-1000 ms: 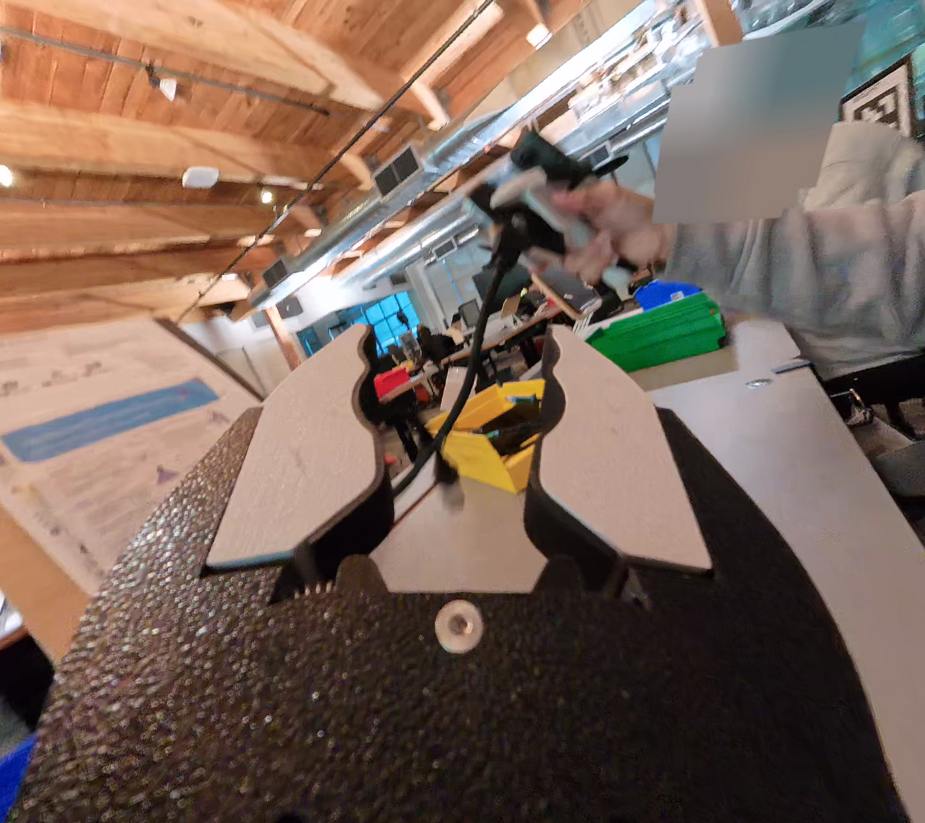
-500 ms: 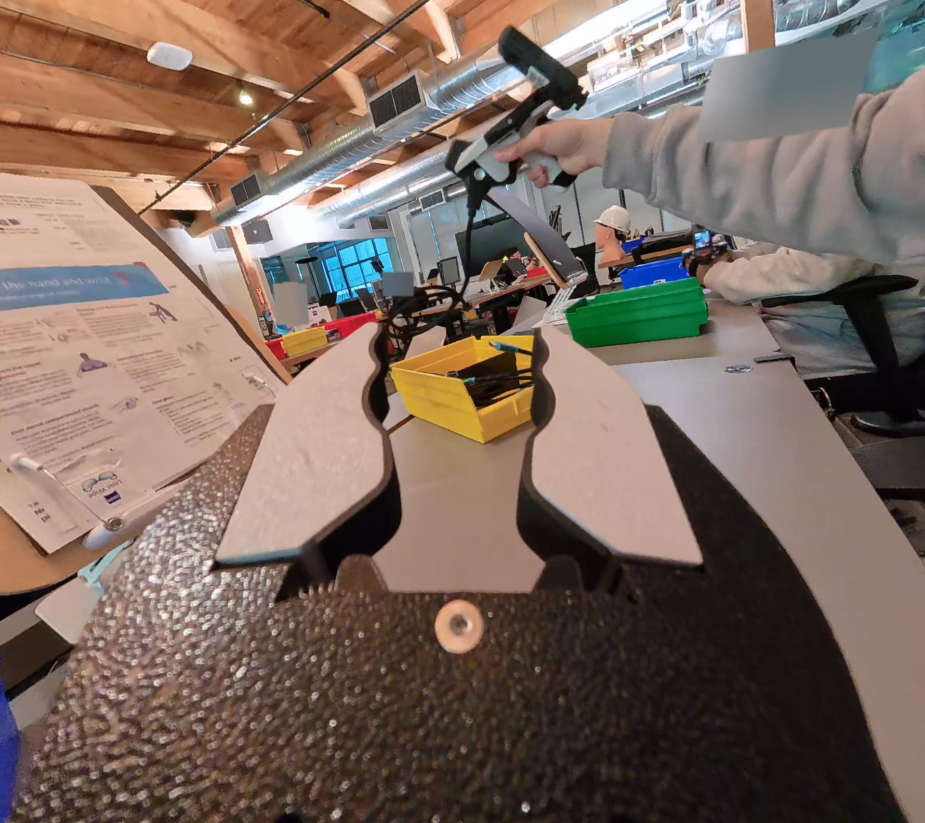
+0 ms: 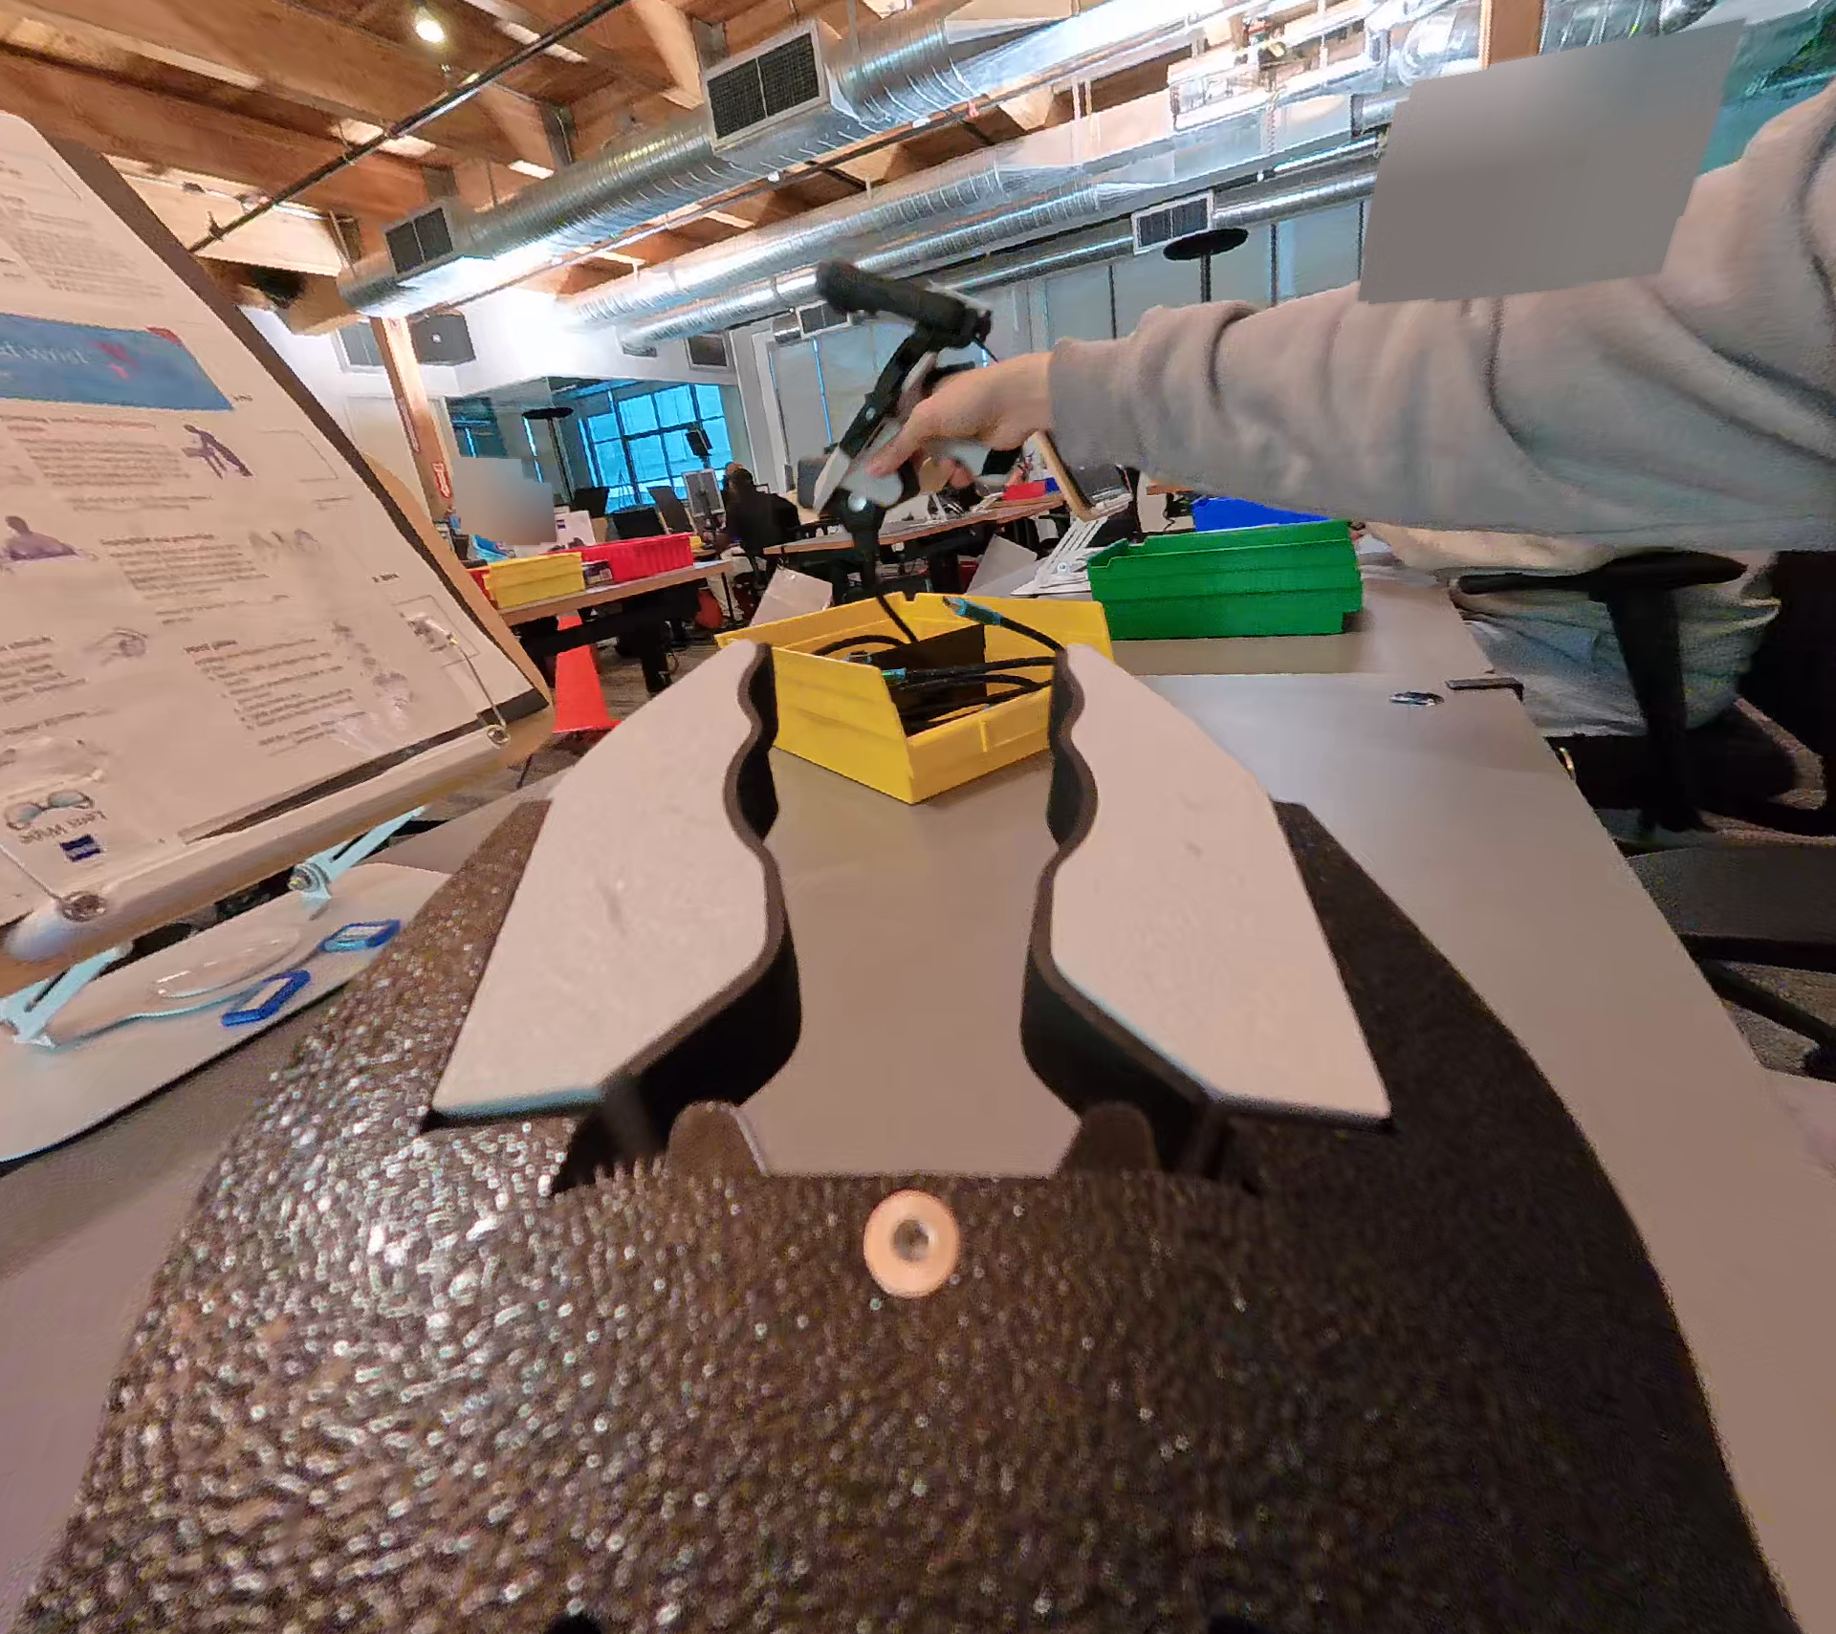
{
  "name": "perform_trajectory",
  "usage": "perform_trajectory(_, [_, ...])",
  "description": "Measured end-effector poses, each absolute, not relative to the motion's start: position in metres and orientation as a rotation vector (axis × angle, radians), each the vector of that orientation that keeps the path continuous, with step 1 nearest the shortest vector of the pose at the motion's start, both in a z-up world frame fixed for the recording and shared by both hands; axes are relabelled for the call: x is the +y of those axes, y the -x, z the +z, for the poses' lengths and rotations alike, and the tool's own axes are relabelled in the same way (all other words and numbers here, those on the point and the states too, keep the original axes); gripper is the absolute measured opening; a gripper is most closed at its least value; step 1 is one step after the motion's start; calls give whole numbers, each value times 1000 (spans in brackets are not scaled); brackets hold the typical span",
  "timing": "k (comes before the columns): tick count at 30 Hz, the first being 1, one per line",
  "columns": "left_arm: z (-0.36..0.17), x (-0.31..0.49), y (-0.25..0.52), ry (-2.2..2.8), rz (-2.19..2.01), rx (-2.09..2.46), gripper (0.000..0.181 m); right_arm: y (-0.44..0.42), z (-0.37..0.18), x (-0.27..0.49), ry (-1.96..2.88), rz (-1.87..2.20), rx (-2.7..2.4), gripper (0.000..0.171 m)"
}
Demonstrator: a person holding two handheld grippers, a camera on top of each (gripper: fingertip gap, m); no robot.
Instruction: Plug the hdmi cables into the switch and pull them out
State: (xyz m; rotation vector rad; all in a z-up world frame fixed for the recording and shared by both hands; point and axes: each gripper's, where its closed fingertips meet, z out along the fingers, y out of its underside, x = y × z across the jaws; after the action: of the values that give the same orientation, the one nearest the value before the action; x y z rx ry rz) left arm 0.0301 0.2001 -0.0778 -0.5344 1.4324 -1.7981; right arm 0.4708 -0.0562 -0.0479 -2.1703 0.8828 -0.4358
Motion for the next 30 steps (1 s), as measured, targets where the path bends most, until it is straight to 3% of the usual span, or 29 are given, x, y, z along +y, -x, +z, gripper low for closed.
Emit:
perform_trajectory(8, [-93, 192, -39, 581, -1829, 1481, 51, -489, -146, -19, 2500, -366, 897, 24])
perform_trajectory(14, [-103, 181, -41, 578, -1823, 1556, 52, -502, -158, -3, 2459, -396, 1006, 38])
perform_trajectory(15, [-104, 180, -41, 574, -1816, 1567, 52, -504, -156, -3, 2421, -382, 1016, 47])
perform_trajectory(16, [-105, 180, -40, 571, -1812, 1574, 52, -504, -154, -2, 2379, -343, 1027, 73])
perform_trajectory(17, [-105, 180, -40, 570, -1811, 1575, 52, -502, -151, -1, 2338, -292, 1030, 82])
perform_trajectory(22, [-107, 177, -42, 591, -1872, 1561, 52, -503, -123, -18, 2204, -444, 917, 80])
perform_trajectory(30, [-109, 170, -42, 581, -1872, 1586, 52, -458, -134, -15, 2337, -431, 608, 83])
